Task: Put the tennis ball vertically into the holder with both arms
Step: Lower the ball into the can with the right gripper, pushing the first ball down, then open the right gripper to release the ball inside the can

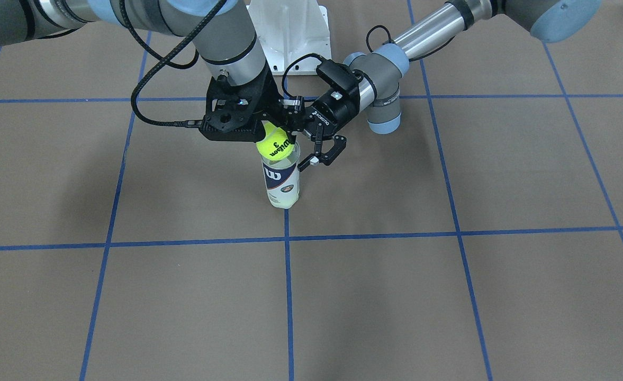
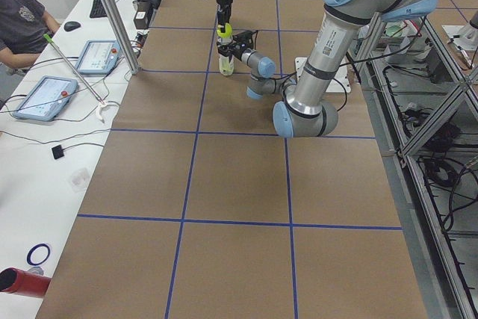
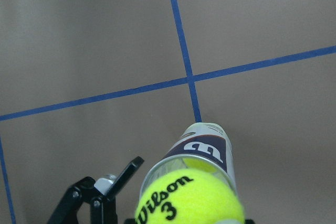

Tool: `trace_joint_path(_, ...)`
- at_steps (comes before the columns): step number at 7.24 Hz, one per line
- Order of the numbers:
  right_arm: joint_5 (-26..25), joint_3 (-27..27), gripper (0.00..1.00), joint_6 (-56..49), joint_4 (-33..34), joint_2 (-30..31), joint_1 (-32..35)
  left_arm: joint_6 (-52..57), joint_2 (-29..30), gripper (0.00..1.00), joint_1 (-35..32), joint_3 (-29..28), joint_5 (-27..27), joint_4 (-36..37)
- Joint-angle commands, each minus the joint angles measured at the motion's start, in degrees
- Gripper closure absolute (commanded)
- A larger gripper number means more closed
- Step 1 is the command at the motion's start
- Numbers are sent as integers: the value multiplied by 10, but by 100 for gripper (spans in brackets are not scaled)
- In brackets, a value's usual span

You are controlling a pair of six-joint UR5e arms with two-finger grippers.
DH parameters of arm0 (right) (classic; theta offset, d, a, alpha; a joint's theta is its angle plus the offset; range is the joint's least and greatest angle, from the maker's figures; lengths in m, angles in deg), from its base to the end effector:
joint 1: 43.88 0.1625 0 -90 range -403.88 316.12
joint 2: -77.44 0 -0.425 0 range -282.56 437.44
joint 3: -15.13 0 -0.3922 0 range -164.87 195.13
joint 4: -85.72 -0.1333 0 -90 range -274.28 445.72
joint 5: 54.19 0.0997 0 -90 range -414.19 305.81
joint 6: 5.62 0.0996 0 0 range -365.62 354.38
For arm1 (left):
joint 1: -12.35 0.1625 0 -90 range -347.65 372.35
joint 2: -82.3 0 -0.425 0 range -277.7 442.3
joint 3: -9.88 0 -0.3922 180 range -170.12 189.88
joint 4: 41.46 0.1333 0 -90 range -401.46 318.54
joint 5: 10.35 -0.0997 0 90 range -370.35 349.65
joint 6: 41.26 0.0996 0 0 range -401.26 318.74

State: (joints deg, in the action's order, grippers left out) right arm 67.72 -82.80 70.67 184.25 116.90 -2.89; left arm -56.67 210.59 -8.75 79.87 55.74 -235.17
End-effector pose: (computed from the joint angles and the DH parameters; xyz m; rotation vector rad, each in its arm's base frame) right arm -0.4469 -0.4952 0.0764 -0.0728 -0.9919 0.1937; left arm 0.5534 -0.3997 0.2403 1.6932 1.2059 0.1247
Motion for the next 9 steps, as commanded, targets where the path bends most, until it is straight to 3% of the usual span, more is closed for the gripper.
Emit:
trace_joint_path(1,0,0,100,0,0,0,0,-1,3,10,-1,1,0,0)
trace_joint_path(2,0,0,99,0,0,0,0,-1,2,10,-1,0,0,-1)
trace_joint_path(3,0,0,12,0,0,0,0,-1,2,10,-1,1,0,-1)
trace_joint_path(4,-3,0,0,-1,0,1,-1,-1,2,10,-1,1,0,-1)
trace_joint_path(7,-3,-1,0,-4,-1,3,-1,-1,2,10,-1,0,0,-1)
trace_joint_path(9,5,-6,0,-8,-1,5,19,-1,2,1,-2,1,0,-1)
